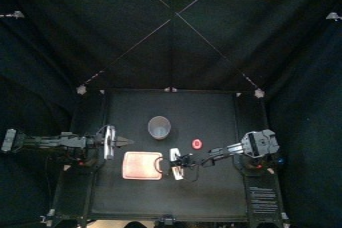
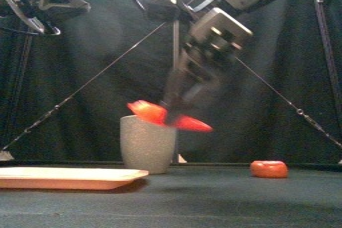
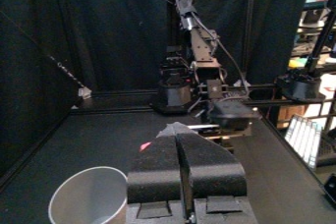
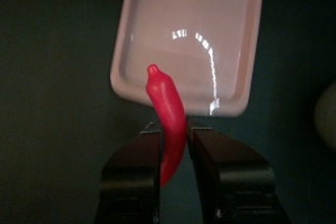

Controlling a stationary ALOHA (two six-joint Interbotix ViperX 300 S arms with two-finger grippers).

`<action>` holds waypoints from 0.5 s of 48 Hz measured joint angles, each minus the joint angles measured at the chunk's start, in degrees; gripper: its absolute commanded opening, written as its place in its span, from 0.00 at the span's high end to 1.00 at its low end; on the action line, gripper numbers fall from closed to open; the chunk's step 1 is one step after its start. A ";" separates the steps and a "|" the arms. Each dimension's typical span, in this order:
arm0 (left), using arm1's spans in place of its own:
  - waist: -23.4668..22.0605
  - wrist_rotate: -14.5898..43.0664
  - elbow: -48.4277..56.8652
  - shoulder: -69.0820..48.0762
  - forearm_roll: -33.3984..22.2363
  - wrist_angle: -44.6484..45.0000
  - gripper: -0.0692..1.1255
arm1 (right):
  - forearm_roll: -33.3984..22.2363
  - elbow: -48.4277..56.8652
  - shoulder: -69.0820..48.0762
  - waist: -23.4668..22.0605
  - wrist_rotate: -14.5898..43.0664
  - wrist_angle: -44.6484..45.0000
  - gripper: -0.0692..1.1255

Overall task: Pick the red chile then place it on the pink plate
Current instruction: Drop red chile on the pink plate and return to neutral

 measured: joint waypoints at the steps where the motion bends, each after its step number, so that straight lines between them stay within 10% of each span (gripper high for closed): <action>1: 0.00 0.09 0.00 0.00 0.00 -0.09 0.97 | -0.62 -1.58 0.79 0.00 -0.18 0.00 0.47; 24: 0.00 0.09 0.00 -0.09 0.00 0.00 0.97 | -4.66 -25.22 19.51 -1.67 0.26 6.42 0.32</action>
